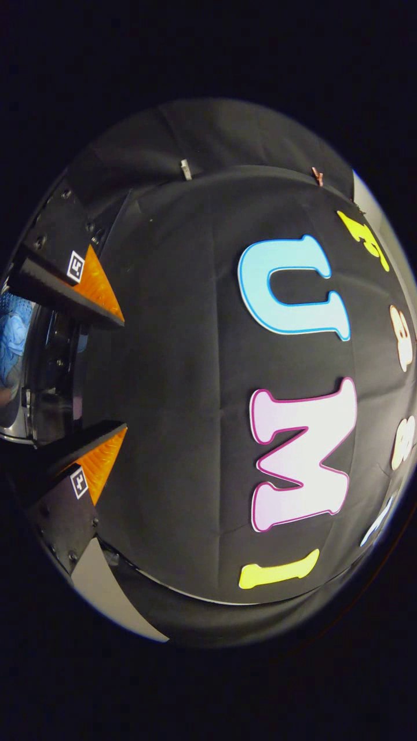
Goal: Put the clothes into the washing machine and then close the washing machine lid.
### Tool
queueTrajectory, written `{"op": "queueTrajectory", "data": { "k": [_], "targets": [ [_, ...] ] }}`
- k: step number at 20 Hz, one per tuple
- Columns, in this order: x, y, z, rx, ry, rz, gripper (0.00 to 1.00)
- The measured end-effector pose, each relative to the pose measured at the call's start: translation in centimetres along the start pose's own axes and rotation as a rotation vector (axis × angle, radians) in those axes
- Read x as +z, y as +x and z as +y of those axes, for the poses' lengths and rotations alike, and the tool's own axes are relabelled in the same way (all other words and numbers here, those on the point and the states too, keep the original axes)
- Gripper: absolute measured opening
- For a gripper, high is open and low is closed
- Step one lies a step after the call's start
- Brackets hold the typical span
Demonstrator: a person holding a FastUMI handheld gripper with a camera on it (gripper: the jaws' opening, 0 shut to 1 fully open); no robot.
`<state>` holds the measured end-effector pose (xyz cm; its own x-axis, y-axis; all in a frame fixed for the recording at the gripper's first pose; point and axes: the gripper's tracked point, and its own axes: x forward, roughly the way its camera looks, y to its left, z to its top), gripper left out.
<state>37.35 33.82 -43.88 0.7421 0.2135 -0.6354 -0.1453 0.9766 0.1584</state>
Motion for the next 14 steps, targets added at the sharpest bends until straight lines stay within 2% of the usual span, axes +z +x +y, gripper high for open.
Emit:
{"op": "queueTrajectory", "data": {
  "k": [4,14],
  "targets": [
    [0.07,0.08,-0.10,0.006,0.038,0.012,0.99],
    [-0.16,0.03,-0.04,0.013,0.030,0.038,1.00]
  ]
}}
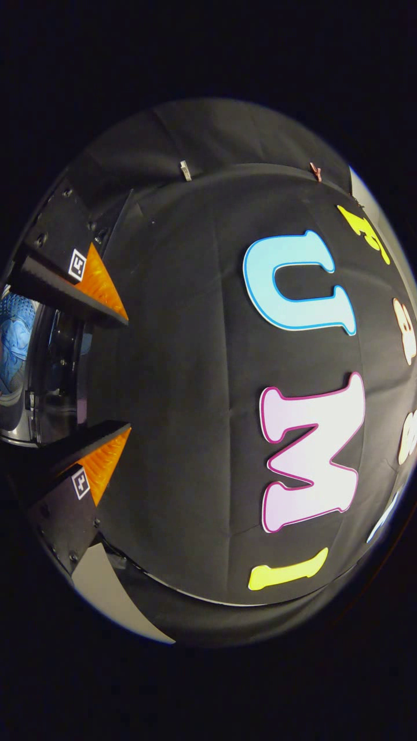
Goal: Put the clothes into the washing machine and then close the washing machine lid.
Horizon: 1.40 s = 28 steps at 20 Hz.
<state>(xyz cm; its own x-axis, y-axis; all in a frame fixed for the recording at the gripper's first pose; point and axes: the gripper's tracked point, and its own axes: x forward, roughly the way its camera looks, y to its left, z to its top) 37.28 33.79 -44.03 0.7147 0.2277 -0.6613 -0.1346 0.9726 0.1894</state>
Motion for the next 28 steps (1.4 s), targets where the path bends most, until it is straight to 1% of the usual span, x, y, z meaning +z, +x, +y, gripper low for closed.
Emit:
{"op": "queueTrajectory", "data": {
  "k": [4,9,16,19,23,26,28],
  "targets": [
    [-0.4,-1.3,0.1,0.000,-0.016,0.012,1.00],
    [-0.9,-3.3,0.3,-0.019,-0.022,0.014,1.00],
    [-2.7,-7.3,0.9,-0.020,-0.029,0.039,1.00],
    [-4.4,-9.6,1.1,-0.021,-0.023,0.087,1.00],
    [-6.6,-12.2,1.4,-0.023,-0.001,0.099,1.00],
    [-9.6,-12.9,1.6,-0.022,-0.004,0.174,0.97],
    [-10.3,-13.7,1.7,-0.004,-0.003,0.194,0.97]
  ]
}}
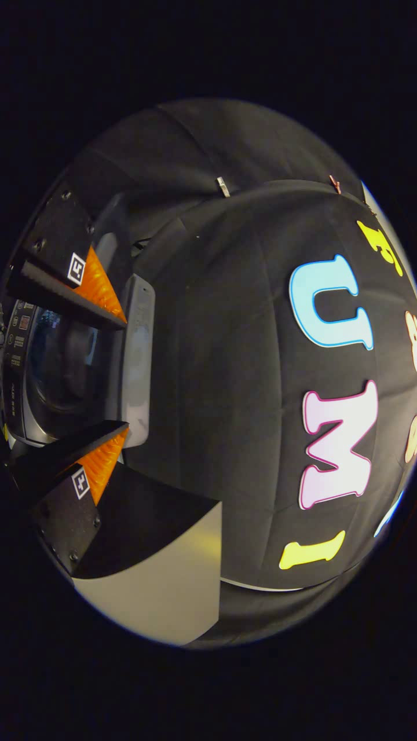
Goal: Put the clothes into the washing machine and then close the washing machine lid.
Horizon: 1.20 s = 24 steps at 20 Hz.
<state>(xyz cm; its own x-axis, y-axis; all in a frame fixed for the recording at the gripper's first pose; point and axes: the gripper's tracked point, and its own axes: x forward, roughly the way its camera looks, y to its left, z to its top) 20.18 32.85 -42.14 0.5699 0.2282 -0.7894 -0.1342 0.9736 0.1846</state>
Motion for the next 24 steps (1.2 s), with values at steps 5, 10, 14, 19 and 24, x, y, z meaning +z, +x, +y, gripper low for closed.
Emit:
{"op": "queueTrajectory", "data": {
  "k": [5,10,14,19,24],
  "targets": [
    [1.3,-2.9,0.1,0.031,-0.005,-0.064,0.97],
    [3.0,-6.6,-0.6,0.059,-0.012,-0.126,0.97],
    [5.4,-11.8,-1.0,0.098,-0.022,-0.243,0.97],
    [9.2,-20.5,-2.5,0.141,-0.048,-0.452,0.96],
    [11.3,-28.0,-5.8,0.136,-0.031,-0.605,0.96]
  ]
}}
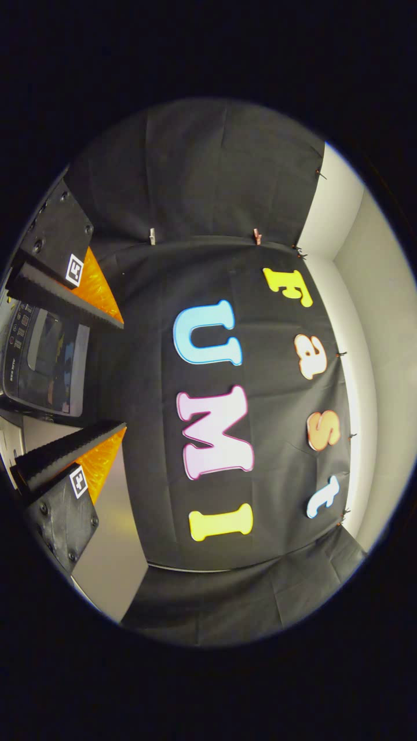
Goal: Put the clothes into the washing machine and then close the washing machine lid.
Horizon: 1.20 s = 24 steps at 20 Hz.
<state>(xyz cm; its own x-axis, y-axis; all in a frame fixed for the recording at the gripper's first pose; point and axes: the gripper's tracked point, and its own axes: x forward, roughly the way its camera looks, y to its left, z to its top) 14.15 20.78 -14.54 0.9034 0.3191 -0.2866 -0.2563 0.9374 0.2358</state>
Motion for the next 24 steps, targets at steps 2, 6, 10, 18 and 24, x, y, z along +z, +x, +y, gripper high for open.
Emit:
{"op": "queueTrajectory", "data": {
  "k": [2,6,10,18,24],
  "targets": [
    [2.6,-1.6,-1.3,-0.022,-0.025,-0.075,0.96],
    [6.3,-5.8,-3.6,-0.065,-0.086,-0.171,0.96],
    [10.4,-11.6,-5.0,-0.087,-0.130,-0.314,0.96],
    [11.6,-19.8,-4.7,-0.059,-0.152,-0.406,0.95],
    [11.4,-21.7,-6.0,-0.120,-0.143,-0.378,0.96]
  ]
}}
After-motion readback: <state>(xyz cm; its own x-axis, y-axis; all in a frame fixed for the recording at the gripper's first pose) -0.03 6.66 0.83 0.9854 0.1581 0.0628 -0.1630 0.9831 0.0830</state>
